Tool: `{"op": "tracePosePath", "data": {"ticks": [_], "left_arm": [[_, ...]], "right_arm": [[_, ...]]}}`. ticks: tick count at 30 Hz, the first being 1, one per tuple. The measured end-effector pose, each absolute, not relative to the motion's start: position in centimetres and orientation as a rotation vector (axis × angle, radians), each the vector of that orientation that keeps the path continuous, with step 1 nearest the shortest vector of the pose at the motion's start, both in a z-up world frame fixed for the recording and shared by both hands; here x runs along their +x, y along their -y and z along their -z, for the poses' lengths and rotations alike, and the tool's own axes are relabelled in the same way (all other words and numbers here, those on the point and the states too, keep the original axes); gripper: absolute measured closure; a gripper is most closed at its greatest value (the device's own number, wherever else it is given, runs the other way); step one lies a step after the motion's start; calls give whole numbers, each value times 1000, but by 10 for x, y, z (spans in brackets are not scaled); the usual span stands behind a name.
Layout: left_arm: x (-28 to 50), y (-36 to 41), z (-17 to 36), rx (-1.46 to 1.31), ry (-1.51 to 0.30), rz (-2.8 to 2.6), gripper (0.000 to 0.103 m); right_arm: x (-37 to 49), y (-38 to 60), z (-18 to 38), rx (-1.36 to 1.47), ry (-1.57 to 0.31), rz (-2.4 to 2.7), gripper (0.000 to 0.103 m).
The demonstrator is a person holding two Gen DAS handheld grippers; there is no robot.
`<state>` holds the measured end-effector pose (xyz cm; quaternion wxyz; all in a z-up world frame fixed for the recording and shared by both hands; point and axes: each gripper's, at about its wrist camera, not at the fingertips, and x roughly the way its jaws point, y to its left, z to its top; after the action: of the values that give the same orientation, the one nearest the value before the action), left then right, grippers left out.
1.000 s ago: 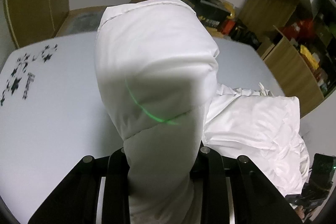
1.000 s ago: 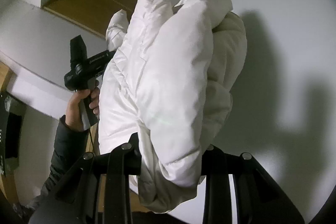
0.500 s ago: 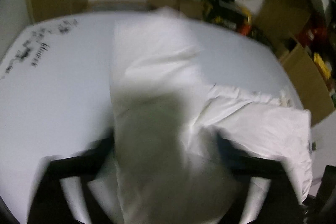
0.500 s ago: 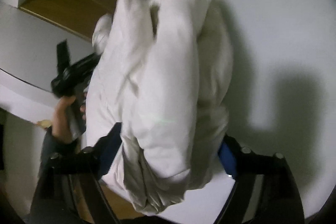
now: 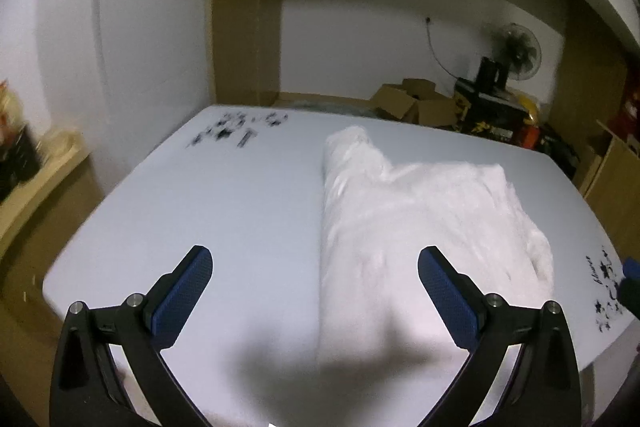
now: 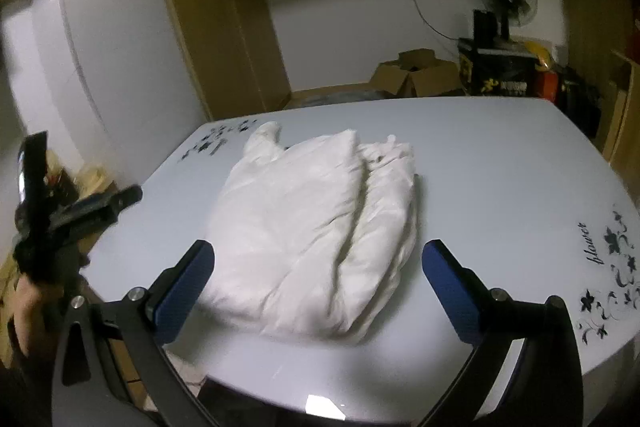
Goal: Fold large clothes
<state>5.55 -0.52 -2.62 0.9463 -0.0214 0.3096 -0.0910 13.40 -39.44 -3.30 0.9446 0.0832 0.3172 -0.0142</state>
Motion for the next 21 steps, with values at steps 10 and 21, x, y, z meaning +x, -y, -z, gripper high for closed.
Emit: {"op": "tracePosePath", "data": {"ticks": [10, 21], "left_arm": [[-28, 7, 39, -37, -568, 139, 0], [-27, 10, 40, -20, -598, 122, 0]], "right_arm": [[67, 340, 64, -14, -552, 192, 0], [59, 331, 76, -22, -557, 150, 0]]}}
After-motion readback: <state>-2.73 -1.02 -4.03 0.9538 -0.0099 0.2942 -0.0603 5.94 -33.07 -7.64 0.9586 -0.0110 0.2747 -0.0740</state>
